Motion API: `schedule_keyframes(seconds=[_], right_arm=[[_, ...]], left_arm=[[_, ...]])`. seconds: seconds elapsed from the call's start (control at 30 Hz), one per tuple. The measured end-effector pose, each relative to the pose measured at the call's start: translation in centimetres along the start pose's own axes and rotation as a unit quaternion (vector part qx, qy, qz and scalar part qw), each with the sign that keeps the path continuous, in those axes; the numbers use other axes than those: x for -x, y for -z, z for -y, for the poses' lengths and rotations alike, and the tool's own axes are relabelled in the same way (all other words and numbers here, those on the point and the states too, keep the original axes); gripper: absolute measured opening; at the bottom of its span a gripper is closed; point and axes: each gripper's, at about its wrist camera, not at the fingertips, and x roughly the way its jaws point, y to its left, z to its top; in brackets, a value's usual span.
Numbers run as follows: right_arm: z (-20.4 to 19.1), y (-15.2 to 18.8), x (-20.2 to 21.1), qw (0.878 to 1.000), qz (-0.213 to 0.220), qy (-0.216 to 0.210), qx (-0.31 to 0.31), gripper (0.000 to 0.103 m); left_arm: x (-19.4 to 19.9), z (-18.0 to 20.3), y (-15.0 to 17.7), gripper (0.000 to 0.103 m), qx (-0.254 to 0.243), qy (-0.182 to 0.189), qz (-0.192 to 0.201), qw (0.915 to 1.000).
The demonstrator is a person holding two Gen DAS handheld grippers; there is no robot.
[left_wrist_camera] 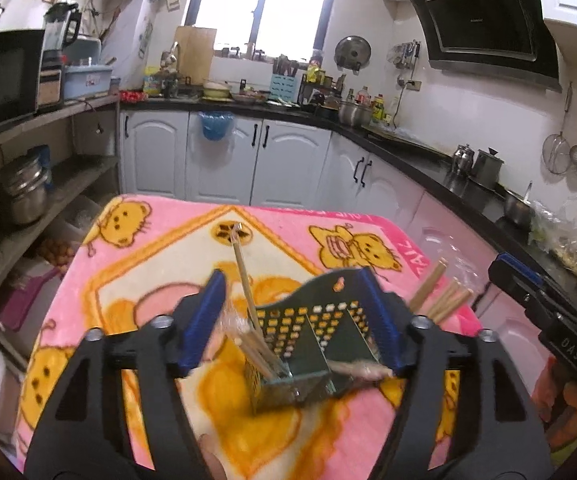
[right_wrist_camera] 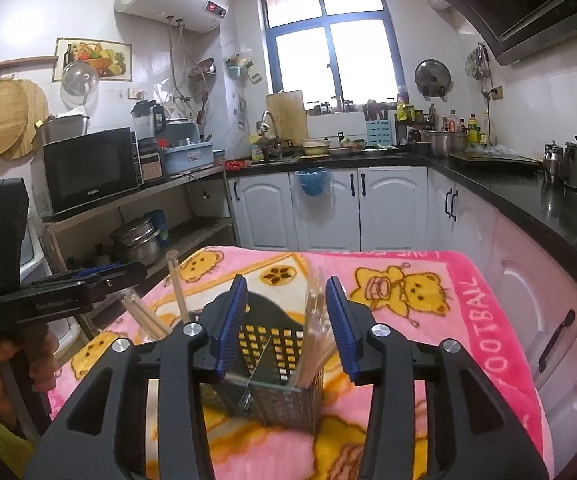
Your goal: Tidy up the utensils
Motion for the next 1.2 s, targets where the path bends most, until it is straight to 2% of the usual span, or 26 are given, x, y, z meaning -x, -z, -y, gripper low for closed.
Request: schedule_keyframes(seconds=[0.07, 0.2, 0.3, 0.6, 1.2], right_arm=[[-0.2, 0.3, 0.5, 1.0, -0.002, -0.002, 0.003, 0.043], [-0.5, 1.1, 1.6, 1.0, -0.004, -0.004, 0.006, 0.05], [-0.6, 1.9, 2.3, 1.0, -0.007, -0.01, 0.004, 0.054], [-1.1, 4.5, 3.6, 0.999, -0.026, -0.02, -0.006, 0.067], [-1.2, 10.4, 3.9, 0.997, -0.081, -0.007, -0.01, 0.073]], left_arm=[[0.5, -0.1, 0.2, 0.07, 0.002, 0.002, -0.002, 1.0], [1.8, -0.1, 0.8, 0.086, 0.004, 0.008, -0.001, 1.0], [2.7, 0.1, 1.5, 0.092, 0.001, 0.013, -0.002, 0.9999], [4.3, 0.6, 4.2, 0.092, -0.008, 0.013, -0.008, 0.9998], [2.9, 1.0, 11.0, 0.092, -0.003, 0.003, -0.052, 0.9987]])
